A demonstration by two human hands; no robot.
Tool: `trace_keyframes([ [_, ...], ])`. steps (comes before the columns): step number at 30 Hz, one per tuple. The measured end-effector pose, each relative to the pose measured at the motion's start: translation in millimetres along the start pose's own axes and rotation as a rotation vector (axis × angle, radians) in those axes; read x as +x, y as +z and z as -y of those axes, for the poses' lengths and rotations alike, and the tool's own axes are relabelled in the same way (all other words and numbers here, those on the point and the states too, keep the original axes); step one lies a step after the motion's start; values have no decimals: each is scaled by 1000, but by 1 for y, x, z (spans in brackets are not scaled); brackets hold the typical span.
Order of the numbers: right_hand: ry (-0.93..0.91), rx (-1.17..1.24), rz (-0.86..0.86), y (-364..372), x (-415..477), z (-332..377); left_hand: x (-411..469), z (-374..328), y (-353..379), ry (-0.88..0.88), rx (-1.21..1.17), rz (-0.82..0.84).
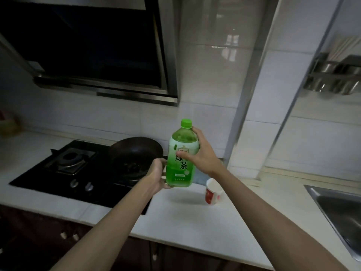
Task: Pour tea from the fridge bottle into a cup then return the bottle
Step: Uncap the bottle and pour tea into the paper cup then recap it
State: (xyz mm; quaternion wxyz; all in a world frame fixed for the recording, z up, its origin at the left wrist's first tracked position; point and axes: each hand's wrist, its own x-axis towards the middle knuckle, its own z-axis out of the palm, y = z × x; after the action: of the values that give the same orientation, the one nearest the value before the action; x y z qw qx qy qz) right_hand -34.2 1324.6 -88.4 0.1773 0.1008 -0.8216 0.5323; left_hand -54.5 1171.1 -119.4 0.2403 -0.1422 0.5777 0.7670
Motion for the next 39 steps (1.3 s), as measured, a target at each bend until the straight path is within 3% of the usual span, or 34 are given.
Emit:
trace_keyframes([
  [13,125,-76,-72,-49,-48,-89,35,79,72,-101,4,-59],
  [29,319,-78,34,34,-34,-195,146,121,1,-200,83,-120],
  [35,367,-59,-2,66,-29,-222,187,127,-23,-258,92,-109],
  [39,407,-88,4,71,-33,-235,209,141,-29,-229,208,-88],
])
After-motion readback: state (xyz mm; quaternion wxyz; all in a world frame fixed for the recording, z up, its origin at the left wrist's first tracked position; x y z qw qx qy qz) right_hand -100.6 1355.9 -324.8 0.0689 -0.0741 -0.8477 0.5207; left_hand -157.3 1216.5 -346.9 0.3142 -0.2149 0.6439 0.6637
